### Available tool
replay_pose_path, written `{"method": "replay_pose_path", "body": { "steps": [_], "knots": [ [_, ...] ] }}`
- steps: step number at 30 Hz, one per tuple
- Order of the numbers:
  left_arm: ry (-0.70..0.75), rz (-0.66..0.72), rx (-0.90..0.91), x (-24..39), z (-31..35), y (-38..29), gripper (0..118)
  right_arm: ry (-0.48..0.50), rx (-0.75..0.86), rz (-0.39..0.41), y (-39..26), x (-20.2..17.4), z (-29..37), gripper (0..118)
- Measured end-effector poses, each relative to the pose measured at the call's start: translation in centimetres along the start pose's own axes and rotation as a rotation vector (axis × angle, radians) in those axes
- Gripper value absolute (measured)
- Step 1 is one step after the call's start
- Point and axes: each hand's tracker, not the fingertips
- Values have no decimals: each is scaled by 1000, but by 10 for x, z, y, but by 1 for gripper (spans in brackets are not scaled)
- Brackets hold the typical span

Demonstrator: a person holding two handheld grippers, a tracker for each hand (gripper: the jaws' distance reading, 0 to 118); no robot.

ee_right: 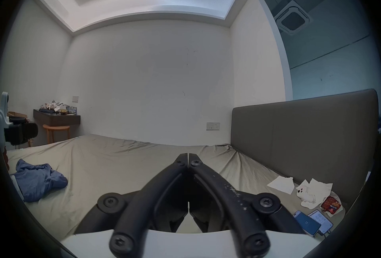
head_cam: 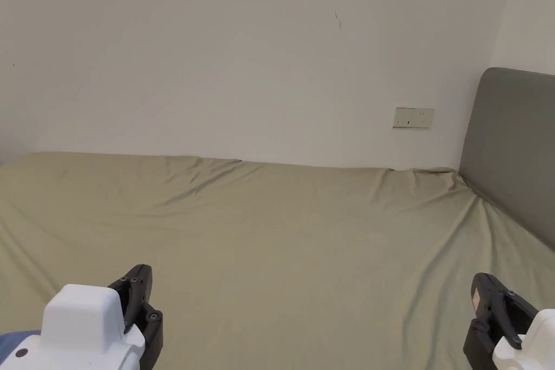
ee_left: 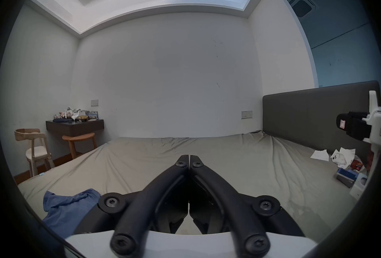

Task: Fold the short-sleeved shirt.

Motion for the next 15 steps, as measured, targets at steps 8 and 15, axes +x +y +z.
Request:
{"method": "replay_pose_path", "body": {
  "steps": [8, 15],
  "knots": [
    [64, -3, -8, -17, 20, 5, 0, 87, -13, -29, -3, -27, -5, 0],
    [418, -46, -37, -90, 113, 2, 0, 453, -4, -42, 3, -138, -17, 0]
  ]
}}
